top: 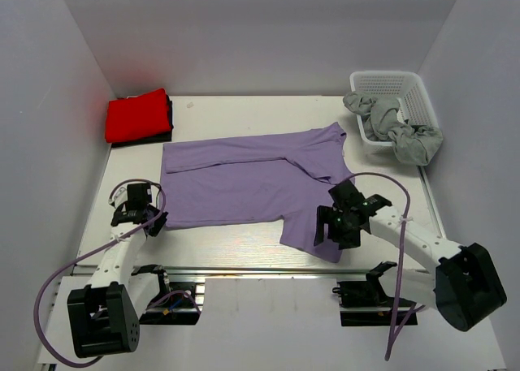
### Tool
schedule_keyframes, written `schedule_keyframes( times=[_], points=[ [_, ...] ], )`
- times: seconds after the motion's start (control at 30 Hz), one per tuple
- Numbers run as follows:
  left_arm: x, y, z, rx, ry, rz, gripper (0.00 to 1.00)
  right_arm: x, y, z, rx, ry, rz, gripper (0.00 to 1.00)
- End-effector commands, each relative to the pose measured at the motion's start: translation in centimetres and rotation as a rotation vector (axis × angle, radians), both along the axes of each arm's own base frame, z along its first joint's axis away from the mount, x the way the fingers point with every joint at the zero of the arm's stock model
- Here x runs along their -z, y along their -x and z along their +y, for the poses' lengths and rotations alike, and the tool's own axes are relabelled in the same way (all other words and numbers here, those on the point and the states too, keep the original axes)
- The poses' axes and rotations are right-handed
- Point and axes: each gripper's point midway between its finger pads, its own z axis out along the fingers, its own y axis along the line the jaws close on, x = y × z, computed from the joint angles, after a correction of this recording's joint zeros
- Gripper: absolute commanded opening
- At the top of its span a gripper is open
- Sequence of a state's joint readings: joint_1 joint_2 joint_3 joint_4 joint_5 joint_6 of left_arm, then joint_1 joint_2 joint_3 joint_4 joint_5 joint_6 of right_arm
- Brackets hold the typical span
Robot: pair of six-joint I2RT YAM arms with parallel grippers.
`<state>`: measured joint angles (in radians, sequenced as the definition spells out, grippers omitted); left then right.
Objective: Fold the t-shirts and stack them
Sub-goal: Grap the side of the flattened tshirt closest away from the robot with both arms
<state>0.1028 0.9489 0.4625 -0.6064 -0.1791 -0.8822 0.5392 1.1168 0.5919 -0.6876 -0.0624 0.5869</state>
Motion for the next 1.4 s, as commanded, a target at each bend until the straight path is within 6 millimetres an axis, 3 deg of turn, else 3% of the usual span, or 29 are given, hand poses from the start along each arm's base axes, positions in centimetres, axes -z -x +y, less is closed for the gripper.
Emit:
schedule_keyframes(
  times=[0.0,0.27,0.37,0.7,0.87,0.97,1.23,1.27,1.37],
  points=[
    [-0.3,0.1,0.0,0.005,-0.002,-0.006,0.00,0.9,1.8,-0.9,0.042,0.088,0.082,0.83],
    [0.4,0.3,-0.1,0.018,0.003,0.004,0.00,3.1,3.8,-0.9,0.003,0.157,0.167,0.78],
    [0.7,0.4,-0.5,0.038,0.017,0.006,0.00,3.5,2.6,-1.9,0.030,0.236,0.115,0.71],
    [0.8,0.1,-0.6,0.050,0.022,0.017,0.00,4.3,1.2,-2.3,0.067,0.308,0.074,0.00],
    [0.4,-0.3,-0.7,0.066,0.023,0.006,0.00,3.4,-0.3,-1.1,0.042,0.249,0.003,0.00],
    [-0.9,-0.8,-0.8,0.089,0.019,-0.014,0.00,1.3,-2.4,0.0,0.021,0.211,-0.087,0.00],
    [-3.2,-2.8,-1.0,0.108,0.030,-0.080,0.00,-4.4,-10.3,3.0,0.037,0.134,-0.352,0.00],
    [-3.1,-3.0,-0.9,0.108,0.030,-0.080,0.00,-4.2,-11.1,2.6,0.045,0.151,-0.353,0.00],
    [-3.2,-4.1,-0.8,0.108,0.031,-0.077,0.00,-6.0,-14.1,2.8,0.098,0.118,-0.437,0.00]
  ],
)
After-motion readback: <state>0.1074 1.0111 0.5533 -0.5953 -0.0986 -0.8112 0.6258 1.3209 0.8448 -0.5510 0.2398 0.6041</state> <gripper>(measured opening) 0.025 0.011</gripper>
